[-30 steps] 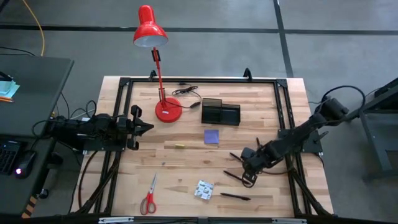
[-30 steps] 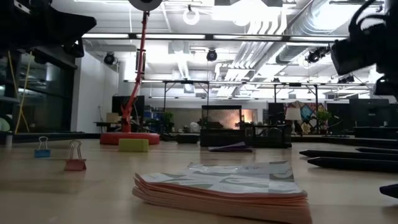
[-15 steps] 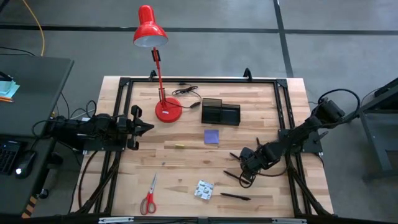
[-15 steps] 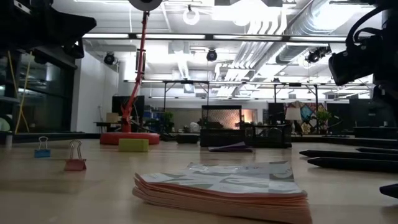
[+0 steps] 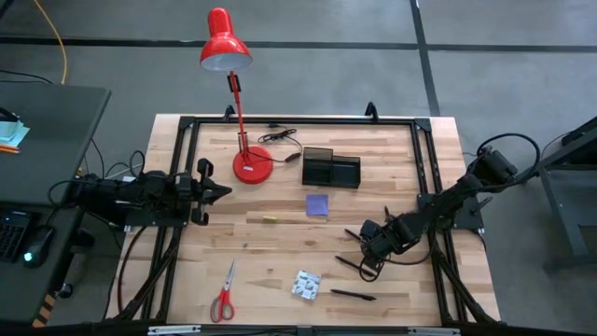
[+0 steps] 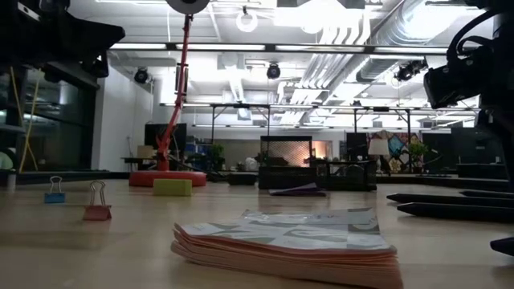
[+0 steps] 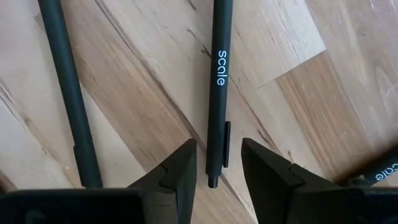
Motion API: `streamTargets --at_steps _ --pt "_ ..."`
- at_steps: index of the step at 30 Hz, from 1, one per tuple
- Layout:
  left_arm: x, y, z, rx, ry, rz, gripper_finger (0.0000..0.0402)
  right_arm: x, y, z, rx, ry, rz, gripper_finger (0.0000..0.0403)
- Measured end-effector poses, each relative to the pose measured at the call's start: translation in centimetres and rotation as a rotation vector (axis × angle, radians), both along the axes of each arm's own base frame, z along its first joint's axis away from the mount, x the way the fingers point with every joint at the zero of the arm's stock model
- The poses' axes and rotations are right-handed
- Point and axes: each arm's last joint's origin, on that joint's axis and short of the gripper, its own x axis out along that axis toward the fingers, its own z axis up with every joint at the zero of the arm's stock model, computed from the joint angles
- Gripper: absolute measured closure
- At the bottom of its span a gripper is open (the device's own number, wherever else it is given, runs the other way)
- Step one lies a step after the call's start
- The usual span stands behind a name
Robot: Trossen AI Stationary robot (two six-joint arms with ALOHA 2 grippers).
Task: Pick and place office supplies into organizer
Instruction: Put the black pen into the black desk organizer
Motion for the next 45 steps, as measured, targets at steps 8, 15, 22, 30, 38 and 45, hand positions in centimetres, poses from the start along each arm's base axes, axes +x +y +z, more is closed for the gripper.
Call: streamTargets --at_steps 8,15,22,30,38,45 --pt "0.0 0.0 0.0 0.000 0.000 0.000 0.0401 0.3 0.2 -1.0 -0.003 0.030 0.018 0.0282" --pt "0.0 0.0 0.0 0.000 -0.001 0.000 0.0401 0.5 0.4 -1.9 -0.005 0.064 0.040 0.0282" --pt "0.0 0.0 0.0 0.000 -0.001 0.000 0.0401 0.5 0.4 -1.8 -0.010 0.061 0.047 0.0282" --pt "0.0 0.0 0.0 -0.001 0.000 0.000 0.0401 0.7 -0.1 -1.9 0.014 0.078 0.022 0.0291" --pt "0.0 0.0 0.0 -0.001 0.001 -0.001 0.0401 1.0 -0.6 -1.9 0.048 0.101 -0.018 0.0358" --pt "0.0 0.0 0.0 -0.002 0.001 -0.001 0.0401 1.2 -0.7 -1.9 0.068 0.099 -0.005 0.0383"
